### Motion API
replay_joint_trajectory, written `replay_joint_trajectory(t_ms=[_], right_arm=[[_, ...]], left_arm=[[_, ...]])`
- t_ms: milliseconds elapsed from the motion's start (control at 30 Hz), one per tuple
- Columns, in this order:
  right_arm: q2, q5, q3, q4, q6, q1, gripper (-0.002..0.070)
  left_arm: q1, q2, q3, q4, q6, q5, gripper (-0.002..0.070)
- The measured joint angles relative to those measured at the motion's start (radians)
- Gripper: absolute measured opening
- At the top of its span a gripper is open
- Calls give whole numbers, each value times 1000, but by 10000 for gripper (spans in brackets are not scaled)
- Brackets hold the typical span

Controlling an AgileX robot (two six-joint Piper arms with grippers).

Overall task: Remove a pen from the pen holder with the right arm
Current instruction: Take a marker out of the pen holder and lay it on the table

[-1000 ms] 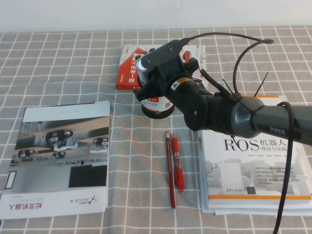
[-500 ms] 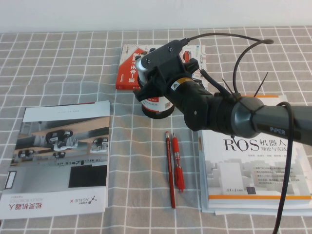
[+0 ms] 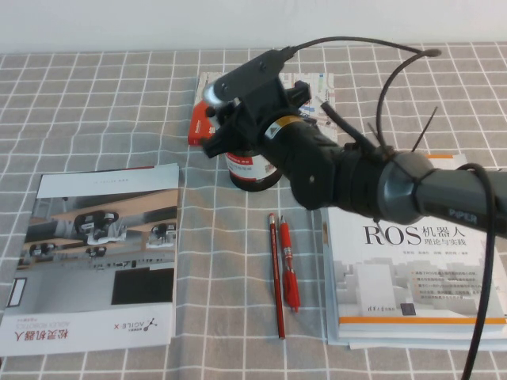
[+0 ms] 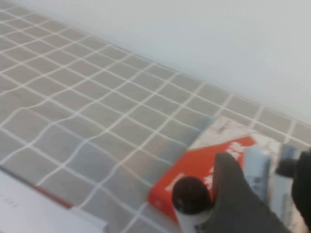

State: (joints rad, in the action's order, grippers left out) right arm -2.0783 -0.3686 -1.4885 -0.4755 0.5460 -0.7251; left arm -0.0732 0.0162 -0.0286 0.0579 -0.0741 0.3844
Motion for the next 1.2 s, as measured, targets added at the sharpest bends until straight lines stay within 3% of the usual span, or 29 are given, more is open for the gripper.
replay_joint_trajectory(t_ms=[600, 767, 1033, 1200], right_arm=[[65, 14, 0, 14, 0, 16, 267], [120, 100, 0, 83, -4, 21, 268], [268, 379, 41, 460, -350, 0, 271], [352, 361, 204, 499, -404, -13, 291]], left_arm=[[0, 0, 0, 0, 0, 0, -3], [0, 0, 0, 0, 0, 0, -3], [0, 0, 0, 0, 0, 0, -3], [0, 0, 0, 0, 0, 0, -3]])
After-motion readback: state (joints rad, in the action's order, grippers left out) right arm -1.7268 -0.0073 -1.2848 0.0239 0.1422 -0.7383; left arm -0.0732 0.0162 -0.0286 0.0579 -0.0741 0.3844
